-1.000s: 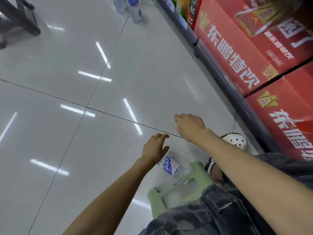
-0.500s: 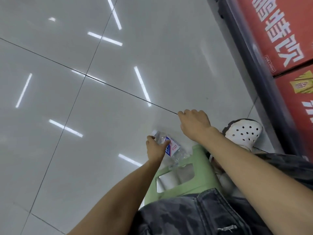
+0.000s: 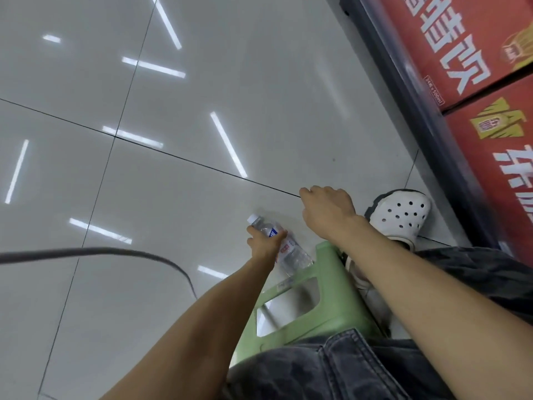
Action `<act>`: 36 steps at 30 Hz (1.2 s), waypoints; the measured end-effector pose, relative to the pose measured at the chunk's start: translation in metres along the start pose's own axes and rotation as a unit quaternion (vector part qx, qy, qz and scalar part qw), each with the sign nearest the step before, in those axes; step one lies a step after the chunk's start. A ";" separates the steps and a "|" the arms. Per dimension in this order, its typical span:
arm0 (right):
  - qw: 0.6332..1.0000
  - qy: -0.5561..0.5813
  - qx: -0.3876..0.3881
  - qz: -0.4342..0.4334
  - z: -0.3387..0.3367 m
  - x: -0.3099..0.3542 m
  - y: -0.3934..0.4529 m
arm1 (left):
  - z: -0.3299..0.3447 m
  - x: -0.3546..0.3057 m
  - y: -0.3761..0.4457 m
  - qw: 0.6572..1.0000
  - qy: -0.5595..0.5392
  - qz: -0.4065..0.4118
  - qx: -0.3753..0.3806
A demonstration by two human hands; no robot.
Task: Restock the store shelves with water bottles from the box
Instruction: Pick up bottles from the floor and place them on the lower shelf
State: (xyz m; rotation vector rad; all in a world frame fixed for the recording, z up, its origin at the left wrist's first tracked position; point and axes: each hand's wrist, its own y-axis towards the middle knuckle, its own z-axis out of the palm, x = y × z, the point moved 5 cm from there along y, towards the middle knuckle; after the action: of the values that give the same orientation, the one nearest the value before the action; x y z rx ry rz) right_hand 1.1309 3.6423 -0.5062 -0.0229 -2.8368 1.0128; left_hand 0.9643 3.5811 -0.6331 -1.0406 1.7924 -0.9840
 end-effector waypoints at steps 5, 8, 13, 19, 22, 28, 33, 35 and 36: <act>0.999 0.020 -0.028 0.015 -0.011 -0.006 -0.004 | -0.003 -0.037 0.007 0.996 0.048 0.070 0.006; 0.999 0.029 -0.037 0.024 -0.017 -0.009 -0.005 | -0.006 -0.068 0.006 0.989 0.079 0.124 -0.003; 0.996 0.035 -0.060 0.051 -0.035 -0.023 -0.007 | -0.002 -0.121 -0.004 0.968 0.129 0.214 -0.017; 0.991 0.043 -0.105 0.077 -0.079 -0.044 -0.018 | 0.009 -0.182 -0.031 0.937 0.155 0.311 -0.039; 0.986 0.035 -0.132 0.094 -0.106 -0.060 -0.030 | 0.016 -0.210 -0.051 0.921 0.154 0.355 -0.040; 0.973 0.001 -0.188 0.134 -0.153 -0.096 -0.065 | 0.026 -0.256 -0.106 0.886 0.134 0.441 -0.037; 0.957 -0.019 -0.241 0.163 -0.191 -0.114 -0.101 | 0.034 -0.285 -0.158 0.850 0.139 0.507 -0.037; 0.948 -0.028 -0.272 0.165 -0.204 -0.118 -0.117 | 0.038 -0.294 -0.180 0.836 0.142 0.529 -0.036; 0.944 -0.033 -0.282 0.166 -0.210 -0.119 -0.123 | 0.038 -0.299 -0.188 0.832 0.141 0.535 -0.040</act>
State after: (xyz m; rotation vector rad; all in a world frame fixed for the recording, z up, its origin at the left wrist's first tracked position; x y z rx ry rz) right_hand 1.2795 3.6724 -0.2816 -0.5449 -3.1448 0.2001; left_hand 1.1454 3.7789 -0.3996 0.1896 2.2097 -0.3363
